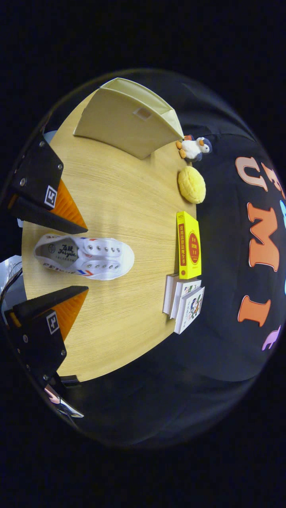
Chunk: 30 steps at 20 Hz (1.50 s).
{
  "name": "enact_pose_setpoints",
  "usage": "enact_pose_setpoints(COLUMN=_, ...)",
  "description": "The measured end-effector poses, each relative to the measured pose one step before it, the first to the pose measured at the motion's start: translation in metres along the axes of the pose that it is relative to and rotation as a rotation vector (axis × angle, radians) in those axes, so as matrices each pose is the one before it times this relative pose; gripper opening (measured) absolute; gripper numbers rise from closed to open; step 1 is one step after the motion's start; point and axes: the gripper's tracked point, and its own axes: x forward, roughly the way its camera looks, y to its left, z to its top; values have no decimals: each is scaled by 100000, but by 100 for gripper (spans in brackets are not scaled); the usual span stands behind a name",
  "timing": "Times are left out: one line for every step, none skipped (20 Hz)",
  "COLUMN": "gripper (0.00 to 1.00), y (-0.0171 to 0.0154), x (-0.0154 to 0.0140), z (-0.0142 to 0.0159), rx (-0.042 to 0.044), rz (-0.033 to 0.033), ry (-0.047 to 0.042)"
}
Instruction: Open the storage box then place both shoes into the box .Put the left shoe in first, then the right shoe, with the right side of both shoes facing outward in a uniform manner.
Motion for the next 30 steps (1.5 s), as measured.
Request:
enact_pose_setpoints(gripper=79, y=-292, x=509, z=-747, rx=-193, rz=-394, ry=1405)
enact_pose_setpoints(gripper=79, y=-131, x=435, z=-610, rx=-196, rz=308, ry=1114)
enact_pose_setpoints(gripper=80, y=-179, x=604, z=-551, rx=-470, rz=-20, ry=1109)
enact_pose_setpoints(gripper=79, y=-263, x=603, z=-592, rx=-669, rz=-302, ry=1174)
enact_pose_setpoints(gripper=79, y=-387, x=312, z=-567, rx=-793, rz=-792, ry=1409)
enact_pose_setpoints(gripper=79, y=-369, x=265, z=-92, rx=-313, rz=-345, ry=64)
enact_pose_setpoints(gripper=78, y=-250, x=387, z=252, rx=-14, rz=64, ry=-726)
enact_pose_setpoints(gripper=77, y=-176, x=592, z=85, rx=-578, rz=-29, ry=-655)
enact_pose_setpoints(gripper=76, y=-197, x=678, z=-188, rx=-1326, rz=-34, ry=245)
enact_pose_setpoints(gripper=75, y=-217, x=484, z=-183, rx=-954, rz=-354, ry=564)
enact_pose_setpoints(gripper=73, y=-198, x=441, z=264, rx=106, rz=-429, ry=-1351)
enact_pose_setpoints(gripper=71, y=-34, x=496, z=248, rx=-502, rz=205, ry=-1290)
enact_pose_setpoints(gripper=69, y=-210, x=528, z=307, rx=30, rz=-524, ry=-1702)
enact_pose_setpoints(gripper=68, y=193, x=524, z=532, rx=478, rz=654, ry=-2034)
enact_pose_setpoints(gripper=66, y=-99, x=454, z=328, rx=716, rz=298, ry=-1878)
enact_pose_setpoints(gripper=65, y=83, x=470, z=427, rx=627, rz=799, ry=-1774)
enact_pose_setpoints(gripper=61, y=21, x=547, z=108, rx=-262, rz=469, ry=-1563)
enact_pose_setpoints(gripper=59, y=-49, x=243, z=231, rx=-7, rz=227, ry=-967)
enact_pose_setpoints(gripper=54, y=205, x=114, z=277, rx=755, rz=689, ry=-640)
enact_pose_setpoints(gripper=51, y=323, x=269, z=145, rx=1432, rz=1670, ry=145)
enact_pose_setpoints(gripper=42, y=-137, x=425, z=242, rx=1308, rz=-981, ry=-339)
enact_pose_setpoints(gripper=32, y=-618, x=197, z=430, rx=1256, rz=-2297, ry=-1163)
enact_pose_setpoints(gripper=22, y=-677, x=301, z=397, rx=1895, rz=-2675, ry=-1249)
enact_pose_setpoints(gripper=13, y=29, x=322, z=390, rx=3046, rz=441, ry=-517)
enact_pose_setpoints(gripper=4, y=67, x=-163, z=-84, rx=2240, rz=804, ry=512)
enact_pose_setpoints(gripper=4, y=36, x=-271, z=-225, rx=1637, rz=787, ry=1120)
enact_pose_setpoints(gripper=3, y=-201, x=-517, z=-37, rx=1385, rz=657, ry=-294)
enact_pose_setpoints(gripper=3, y=47, x=-545, z=483, rx=1631, rz=490, ry=-899)
enact_pose_setpoints(gripper=3, y=225, x=-393, z=737, rx=998, rz=495, ry=-936)
enact_pose_setpoints(gripper=2, y=206, x=-556, z=863, rx=296, rz=187, ry=-1374)
